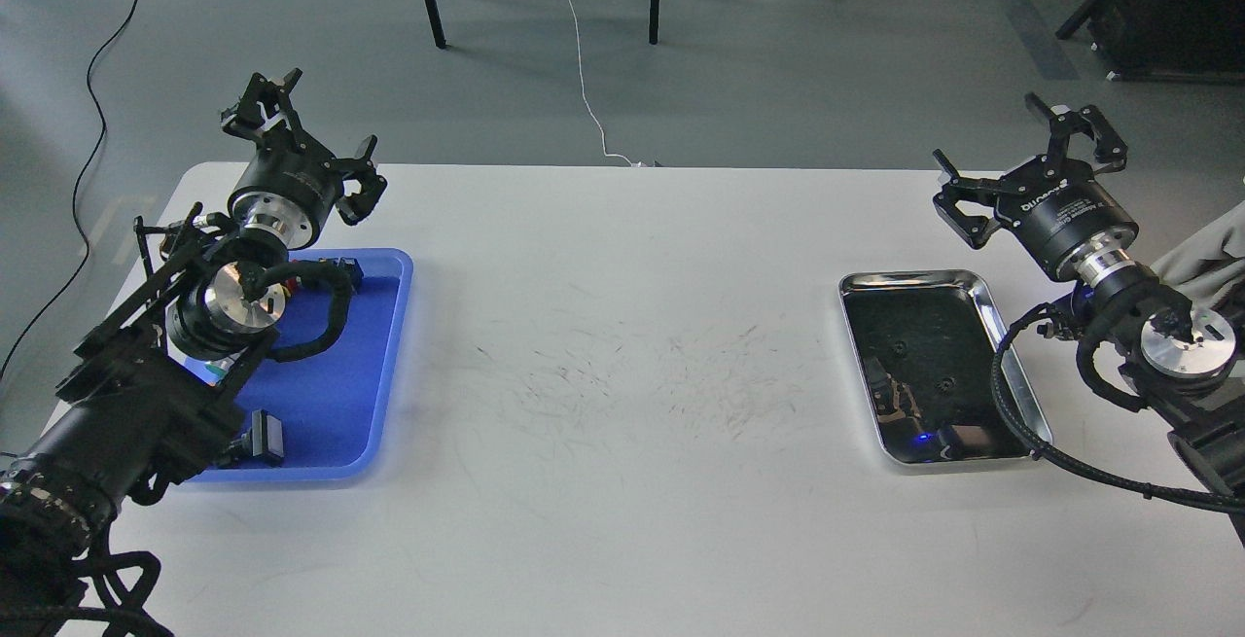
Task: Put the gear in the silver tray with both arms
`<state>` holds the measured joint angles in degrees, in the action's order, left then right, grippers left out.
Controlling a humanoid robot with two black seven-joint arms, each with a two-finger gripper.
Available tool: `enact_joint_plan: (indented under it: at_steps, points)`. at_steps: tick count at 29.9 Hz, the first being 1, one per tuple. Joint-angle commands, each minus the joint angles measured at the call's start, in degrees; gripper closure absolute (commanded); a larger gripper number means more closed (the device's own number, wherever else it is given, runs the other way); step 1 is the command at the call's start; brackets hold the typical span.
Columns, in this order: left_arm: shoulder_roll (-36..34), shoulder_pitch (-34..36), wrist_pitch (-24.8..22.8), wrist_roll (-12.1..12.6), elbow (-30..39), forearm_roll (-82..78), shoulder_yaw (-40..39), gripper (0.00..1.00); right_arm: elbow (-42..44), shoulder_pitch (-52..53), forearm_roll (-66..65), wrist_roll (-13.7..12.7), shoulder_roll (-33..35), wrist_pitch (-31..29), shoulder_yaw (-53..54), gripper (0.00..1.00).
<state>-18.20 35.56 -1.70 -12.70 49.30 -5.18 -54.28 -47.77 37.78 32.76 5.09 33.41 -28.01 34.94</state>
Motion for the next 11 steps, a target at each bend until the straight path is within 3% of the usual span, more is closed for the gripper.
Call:
enact_joint_plan:
  at_steps: [1, 5, 11]
  points:
    - [-0.44, -0.14, -0.06, -0.66, 0.18, -0.19, -0.12, 0.01, 0.04, -0.08, -1.56, -0.08, 1.22, 0.01, 0.04, 0.01]
    - [-0.35, -0.14, 0.29, -4.52, 0.19, -0.19, 0.14, 0.01, 0.22, -0.25, -1.48, 0.00, 1.40, 0.01, 0.65, 0.01]
    - [-0.35, -0.14, 0.47, -5.23, 0.27, -0.19, 0.23, 0.01, -0.13, -0.87, -1.39, 0.09, 1.40, 0.01, 0.92, 0.01]
